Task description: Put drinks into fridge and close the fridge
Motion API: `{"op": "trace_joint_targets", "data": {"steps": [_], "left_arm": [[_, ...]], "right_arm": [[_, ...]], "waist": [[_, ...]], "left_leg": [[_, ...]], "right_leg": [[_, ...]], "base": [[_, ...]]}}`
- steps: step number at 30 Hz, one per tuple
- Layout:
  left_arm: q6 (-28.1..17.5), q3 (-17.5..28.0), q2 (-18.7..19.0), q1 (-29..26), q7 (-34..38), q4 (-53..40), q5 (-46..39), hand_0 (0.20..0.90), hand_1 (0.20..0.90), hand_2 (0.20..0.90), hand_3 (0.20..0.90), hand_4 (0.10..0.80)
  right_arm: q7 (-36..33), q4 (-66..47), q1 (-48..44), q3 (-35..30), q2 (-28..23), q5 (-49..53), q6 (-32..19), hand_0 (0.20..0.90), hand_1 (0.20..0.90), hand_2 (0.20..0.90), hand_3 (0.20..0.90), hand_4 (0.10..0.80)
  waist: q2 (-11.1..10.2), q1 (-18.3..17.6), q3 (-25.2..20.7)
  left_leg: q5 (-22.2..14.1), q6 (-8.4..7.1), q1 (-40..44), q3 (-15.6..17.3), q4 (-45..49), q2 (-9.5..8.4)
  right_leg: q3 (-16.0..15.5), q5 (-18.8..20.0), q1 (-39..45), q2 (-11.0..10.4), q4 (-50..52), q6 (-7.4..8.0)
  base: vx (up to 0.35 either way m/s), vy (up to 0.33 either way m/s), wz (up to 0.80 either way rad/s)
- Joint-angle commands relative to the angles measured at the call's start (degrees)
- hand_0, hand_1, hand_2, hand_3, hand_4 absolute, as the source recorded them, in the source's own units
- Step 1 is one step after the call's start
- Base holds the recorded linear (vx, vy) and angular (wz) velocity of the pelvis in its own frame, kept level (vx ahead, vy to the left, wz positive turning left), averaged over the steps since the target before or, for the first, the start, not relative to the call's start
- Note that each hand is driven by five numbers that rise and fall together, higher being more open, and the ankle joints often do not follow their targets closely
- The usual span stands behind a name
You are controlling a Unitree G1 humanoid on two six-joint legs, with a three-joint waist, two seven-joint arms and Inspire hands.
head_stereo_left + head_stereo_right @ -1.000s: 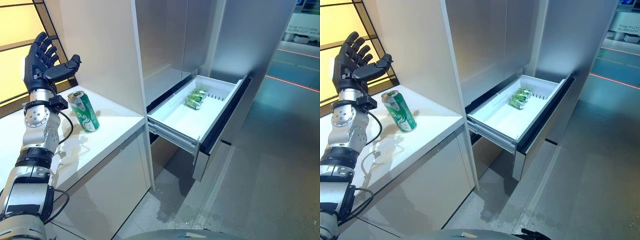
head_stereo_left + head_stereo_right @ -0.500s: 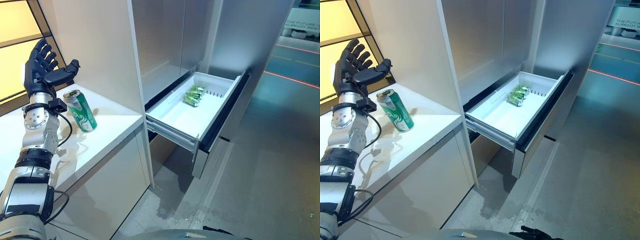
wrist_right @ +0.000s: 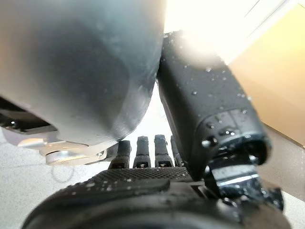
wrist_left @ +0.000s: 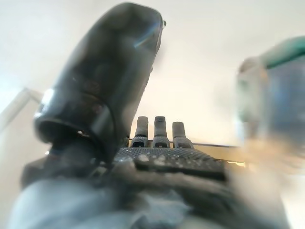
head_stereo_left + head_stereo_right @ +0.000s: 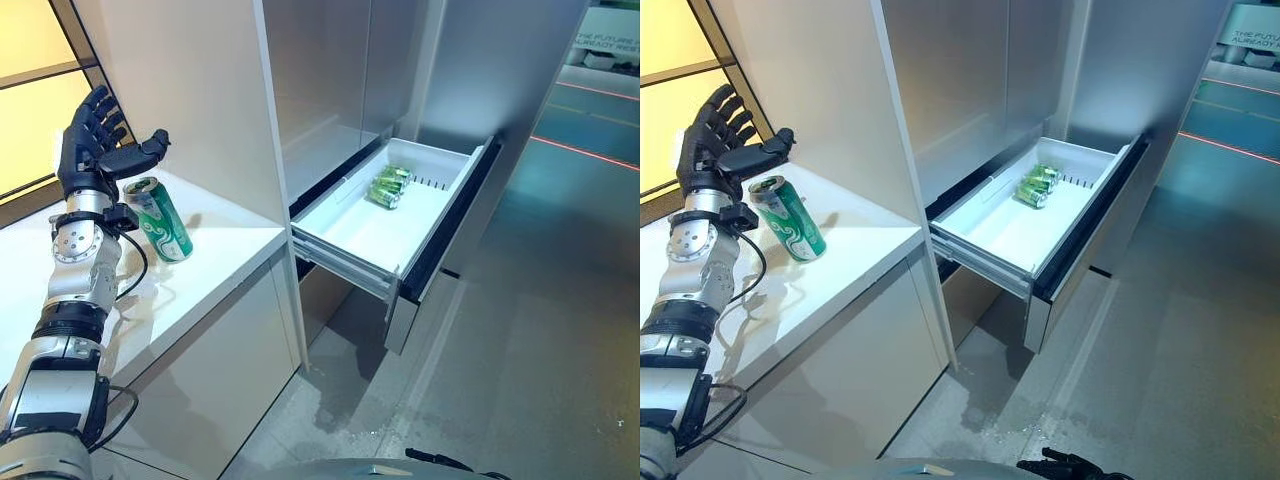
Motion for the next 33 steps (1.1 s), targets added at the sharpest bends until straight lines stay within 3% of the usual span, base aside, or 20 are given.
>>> {"op": "trace_joint_targets", "data": {"steps": [1,33], "left_arm": [[-4.01,2.58,1.67,-5.99,0.28,-0.12,1.46,0.9,0.9,0.9,0.9,0.8],[-5.3,3.67,-2.08,-0.92,1.19,1.55,3.43,0.9,0.9,0.9,0.9,0.8]], "right_arm": [[1.17,2.83,1.35,1.43,-1.08,-2.66,0.76,0.9,0.9,0.9,0.9,0.8],[1.13,1.68,2.09,1.69,-0.6,-2.51,0.98,0.9,0.9,0.9,0.9,0.8]], "waist": [[-0.24,-0.08,0.39],[-1.1,0.39,1.74]], "left_leg": [[-7.7,7.1,-0.07,-1.26,2.78,-6.9],[-7.74,7.03,-0.17,-1.24,3.17,-6.71]], "right_leg": [[1.07,-2.18,-4.53,-1.77,8.2,3.66],[0.51,-2.0,-4.44,-1.95,8.2,3.88]], "base": [[0.0,0.0,0.0],[0.0,0.0,0.0]]}}
